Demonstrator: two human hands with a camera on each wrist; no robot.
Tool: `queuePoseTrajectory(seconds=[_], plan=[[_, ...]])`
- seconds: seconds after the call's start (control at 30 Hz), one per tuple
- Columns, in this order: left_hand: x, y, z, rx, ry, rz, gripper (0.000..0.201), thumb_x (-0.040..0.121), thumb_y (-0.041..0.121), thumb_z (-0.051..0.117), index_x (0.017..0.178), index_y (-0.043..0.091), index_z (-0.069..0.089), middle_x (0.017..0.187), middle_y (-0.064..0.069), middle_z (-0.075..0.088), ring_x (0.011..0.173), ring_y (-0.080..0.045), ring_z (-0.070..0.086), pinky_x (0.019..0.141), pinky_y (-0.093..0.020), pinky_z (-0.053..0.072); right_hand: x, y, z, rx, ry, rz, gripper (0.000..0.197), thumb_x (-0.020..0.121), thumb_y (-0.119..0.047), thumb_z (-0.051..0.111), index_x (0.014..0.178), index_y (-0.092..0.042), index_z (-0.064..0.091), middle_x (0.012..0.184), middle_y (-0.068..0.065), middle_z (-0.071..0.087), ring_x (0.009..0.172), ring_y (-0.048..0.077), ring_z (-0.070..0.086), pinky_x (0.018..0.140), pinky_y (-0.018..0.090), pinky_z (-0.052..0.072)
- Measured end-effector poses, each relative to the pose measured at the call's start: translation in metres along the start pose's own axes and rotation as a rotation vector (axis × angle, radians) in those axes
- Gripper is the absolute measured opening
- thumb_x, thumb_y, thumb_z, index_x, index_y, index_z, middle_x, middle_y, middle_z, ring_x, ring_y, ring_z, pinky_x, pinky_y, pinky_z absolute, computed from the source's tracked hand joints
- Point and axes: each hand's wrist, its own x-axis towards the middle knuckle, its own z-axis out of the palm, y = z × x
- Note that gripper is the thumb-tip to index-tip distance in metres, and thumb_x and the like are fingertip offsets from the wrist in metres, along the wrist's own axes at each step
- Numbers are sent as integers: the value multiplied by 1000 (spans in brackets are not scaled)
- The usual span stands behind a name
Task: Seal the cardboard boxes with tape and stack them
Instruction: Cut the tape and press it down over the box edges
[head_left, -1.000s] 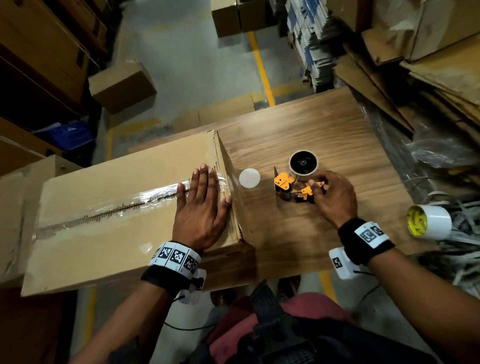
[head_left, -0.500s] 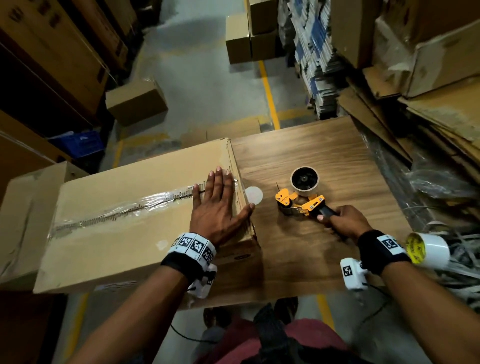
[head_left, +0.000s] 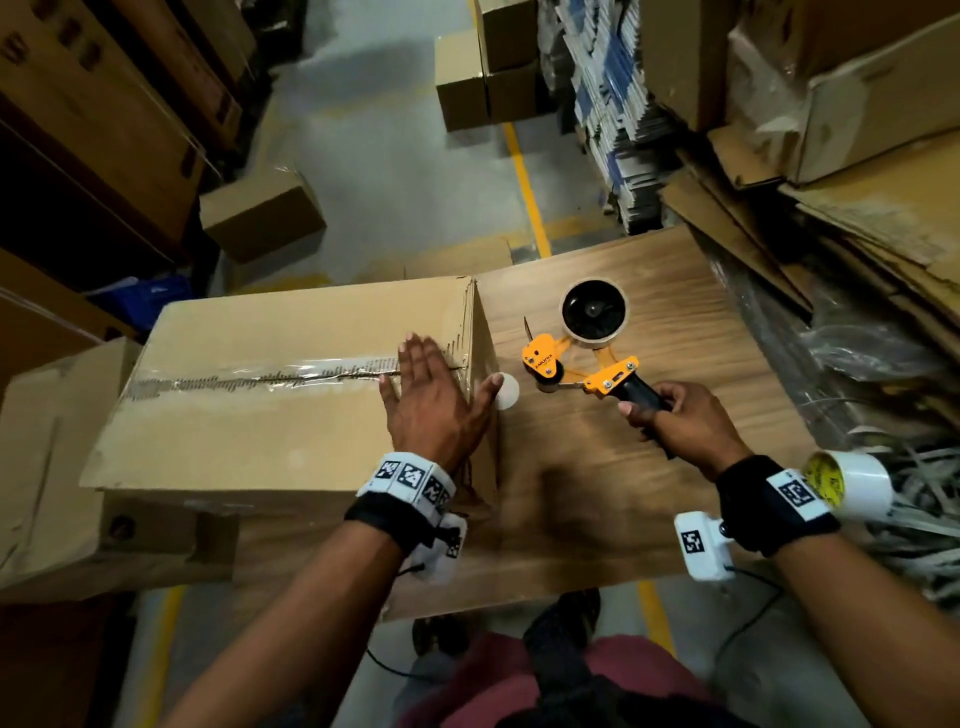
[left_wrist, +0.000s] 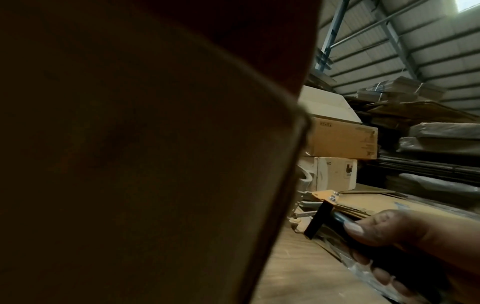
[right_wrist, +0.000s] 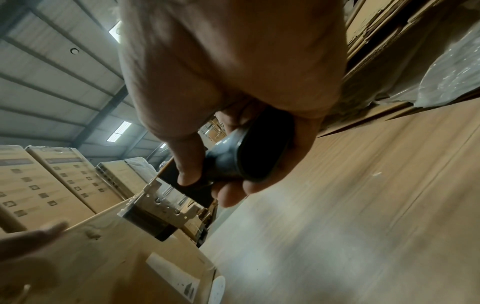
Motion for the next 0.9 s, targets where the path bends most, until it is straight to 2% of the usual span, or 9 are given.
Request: queuePoseTrajectory(seconds=[0.1,0.23,0.43,0.53,0.63,0.7,0.77,0.83,0.9], plan=[[5,20,3,64,-47,-107,86,106,54,28,163,1,-6,173,-17,-14,160,-31,-12,127,-62,1,-8,-3,5,32,18,-9,26,83,-36,85,84,-14,72,67,5,74,58,13,73,46,30,47],[10,21,1,66,-129,-119,85,107,48,34,162,1,-9,172,-16,-18,160,-33,-14,125,-66,1,-15,0,7,57,47,-34,25,82,-33,86,82,-14,71,64,4,72,51,8,68,45,28,45],[7,-12,-9,119,-227,130,116,91,43,69,163,10,-15,171,-9,-25,159,-35,-17,125,-66,3,-26,-11,-7,187,-104,-55,20,86,-16,83,99,-10,69,77,12,76,61,18,65,50,33,45],[0,-34,-13,155,-231,268,119,89,43,73,164,16,-16,171,-3,-26,159,-29,-18,127,-64,2,-31,-24,-16,173,-241,-100,26,88,-16,81,105,-11,62,85,11,78,77,20,76,56,33,47],[-4,-59,-19,163,-243,426,122,86,42,76,164,23,-15,170,4,-25,157,-20,-20,129,-57,1,-32,-39,-24,71,-289,-177,27,88,-17,82,104,-14,61,82,9,77,75,20,74,55,32,47],[-4,-70,-33,37,-330,484,122,80,43,85,167,24,2,173,7,-11,158,-14,-12,129,-41,-6,-31,-53,-28,5,-284,-228,26,86,-14,83,99,-14,61,81,7,76,73,20,74,53,22,47],[-4,-71,-67,-401,-449,394,101,73,44,92,158,23,42,168,3,29,155,-8,22,126,-21,15,-32,-68,-30,-41,-298,-277,26,84,-12,84,96,-13,62,81,6,75,71,20,74,56,22,51],[-8,-65,-101,-900,-380,276,79,71,46,91,141,23,62,146,-2,62,136,-9,56,111,-25,45,-30,-79,-31,-119,-330,-324,25,82,-14,86,93,-16,64,80,4,74,70,21,74,65,37,58],[-11,-54,-124,-1091,-286,268,75,74,33,89,141,18,60,139,-1,67,131,-12,61,109,-32,50,-30,-90,-29,-191,-374,-358,25,81,-16,87,92,-21,65,79,3,74,70,20,73,71,46,60]])
